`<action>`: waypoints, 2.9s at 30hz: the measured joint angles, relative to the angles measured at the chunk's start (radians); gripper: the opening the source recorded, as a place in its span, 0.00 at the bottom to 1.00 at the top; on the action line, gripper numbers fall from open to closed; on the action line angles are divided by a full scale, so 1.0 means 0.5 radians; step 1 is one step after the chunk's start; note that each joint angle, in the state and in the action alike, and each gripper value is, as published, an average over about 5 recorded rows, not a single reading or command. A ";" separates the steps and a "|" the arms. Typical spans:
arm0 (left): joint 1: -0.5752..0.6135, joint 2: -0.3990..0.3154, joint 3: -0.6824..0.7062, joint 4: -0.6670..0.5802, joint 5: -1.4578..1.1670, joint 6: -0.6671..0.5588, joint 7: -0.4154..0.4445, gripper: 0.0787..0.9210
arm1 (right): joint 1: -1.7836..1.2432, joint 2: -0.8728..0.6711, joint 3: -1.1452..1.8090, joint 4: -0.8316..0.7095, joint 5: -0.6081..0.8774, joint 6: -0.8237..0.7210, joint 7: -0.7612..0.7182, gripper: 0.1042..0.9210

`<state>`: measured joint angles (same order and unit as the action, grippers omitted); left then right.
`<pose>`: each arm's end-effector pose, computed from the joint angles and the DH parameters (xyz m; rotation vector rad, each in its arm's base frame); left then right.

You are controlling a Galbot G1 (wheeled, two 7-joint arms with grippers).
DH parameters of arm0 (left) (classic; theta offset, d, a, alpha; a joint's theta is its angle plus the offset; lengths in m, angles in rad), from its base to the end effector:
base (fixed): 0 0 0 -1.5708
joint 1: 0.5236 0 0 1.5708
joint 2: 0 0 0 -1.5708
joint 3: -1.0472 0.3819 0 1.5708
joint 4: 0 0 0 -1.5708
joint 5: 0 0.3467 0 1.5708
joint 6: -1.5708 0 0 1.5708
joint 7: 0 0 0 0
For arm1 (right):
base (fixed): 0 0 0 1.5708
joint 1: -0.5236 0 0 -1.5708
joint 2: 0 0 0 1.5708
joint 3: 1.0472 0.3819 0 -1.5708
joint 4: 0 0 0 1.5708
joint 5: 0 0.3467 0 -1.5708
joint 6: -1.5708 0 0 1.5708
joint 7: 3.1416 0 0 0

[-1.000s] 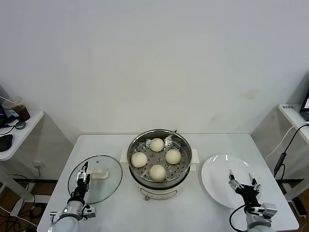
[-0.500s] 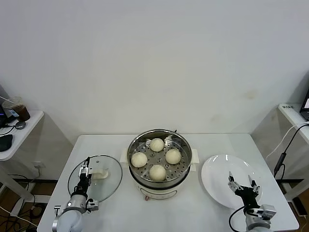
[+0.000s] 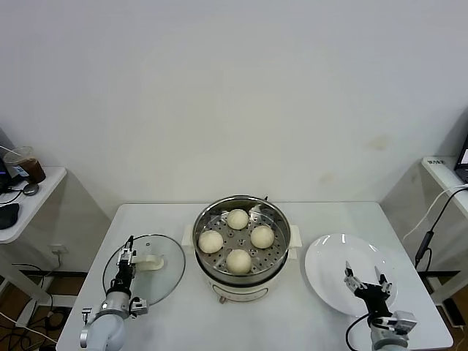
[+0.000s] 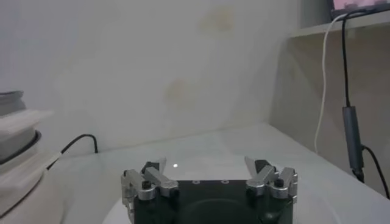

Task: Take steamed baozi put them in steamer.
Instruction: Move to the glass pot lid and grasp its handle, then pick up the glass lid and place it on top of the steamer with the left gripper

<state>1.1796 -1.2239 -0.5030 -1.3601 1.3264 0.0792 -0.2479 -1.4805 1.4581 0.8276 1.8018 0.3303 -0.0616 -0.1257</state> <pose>0.2793 0.1479 -0.4707 0.0094 -1.9824 -2.2659 0.1708 -0.1344 -0.3977 -0.2195 -2.9346 -0.2116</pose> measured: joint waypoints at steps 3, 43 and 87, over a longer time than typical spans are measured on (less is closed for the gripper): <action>0.006 0.006 0.004 0.002 -0.018 0.001 -0.005 0.65 | 0.000 0.001 -0.001 0.000 -0.005 0.000 0.000 0.88; 0.141 -0.183 -0.018 -0.917 0.094 1.016 0.555 0.11 | 0.036 -0.048 -0.009 0.059 0.052 -0.065 -0.001 0.88; -0.430 -0.634 1.229 -0.997 0.573 1.226 1.233 0.11 | 0.064 0.014 0.031 -0.006 0.017 -0.064 -0.010 0.88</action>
<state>0.9648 -1.5407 0.1115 -1.8586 1.6129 0.6922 0.3685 -1.4486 1.4649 0.8429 1.7988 0.3389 -0.0935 -0.1309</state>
